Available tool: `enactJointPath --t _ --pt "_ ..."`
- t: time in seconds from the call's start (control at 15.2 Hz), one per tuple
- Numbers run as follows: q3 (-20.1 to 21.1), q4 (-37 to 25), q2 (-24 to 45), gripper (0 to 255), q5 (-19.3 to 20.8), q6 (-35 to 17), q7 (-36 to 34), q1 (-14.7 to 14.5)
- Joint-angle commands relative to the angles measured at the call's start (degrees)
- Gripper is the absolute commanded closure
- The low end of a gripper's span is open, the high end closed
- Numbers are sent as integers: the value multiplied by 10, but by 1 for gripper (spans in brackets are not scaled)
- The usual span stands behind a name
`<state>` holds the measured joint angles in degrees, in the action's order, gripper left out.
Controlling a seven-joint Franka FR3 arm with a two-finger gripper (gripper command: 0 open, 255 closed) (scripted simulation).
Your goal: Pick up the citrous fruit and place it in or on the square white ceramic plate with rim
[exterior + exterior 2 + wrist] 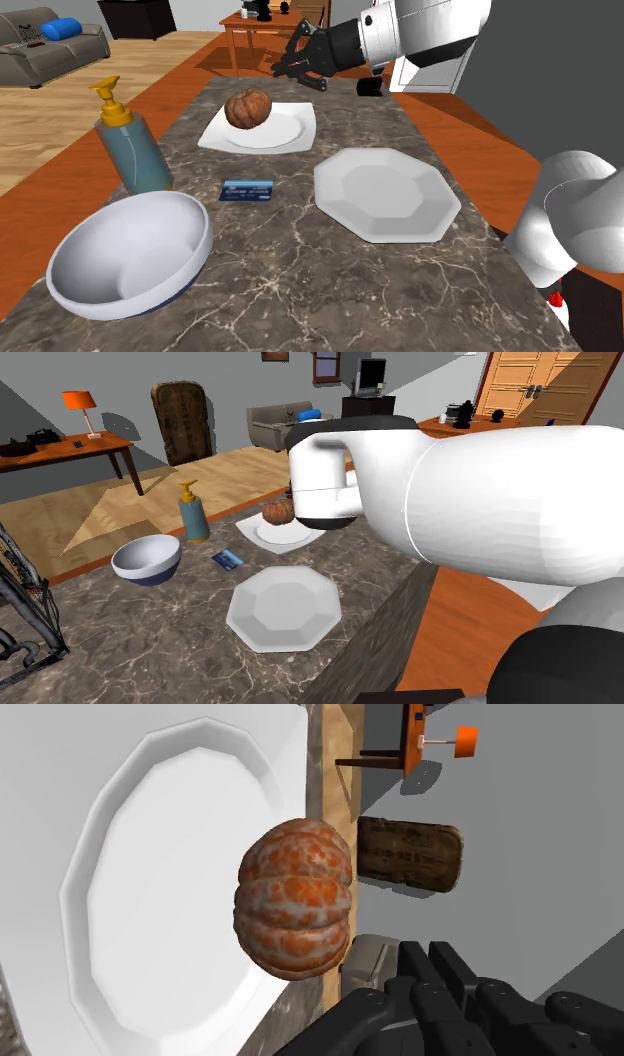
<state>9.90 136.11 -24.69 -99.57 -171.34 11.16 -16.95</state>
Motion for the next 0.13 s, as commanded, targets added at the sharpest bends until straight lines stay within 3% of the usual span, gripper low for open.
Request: enactJointPath --t 0.0,0.07 --pt "5 -3 10 255 -48 -1 47 3" --pt "8 -2 12 255 -70 1 69 7"
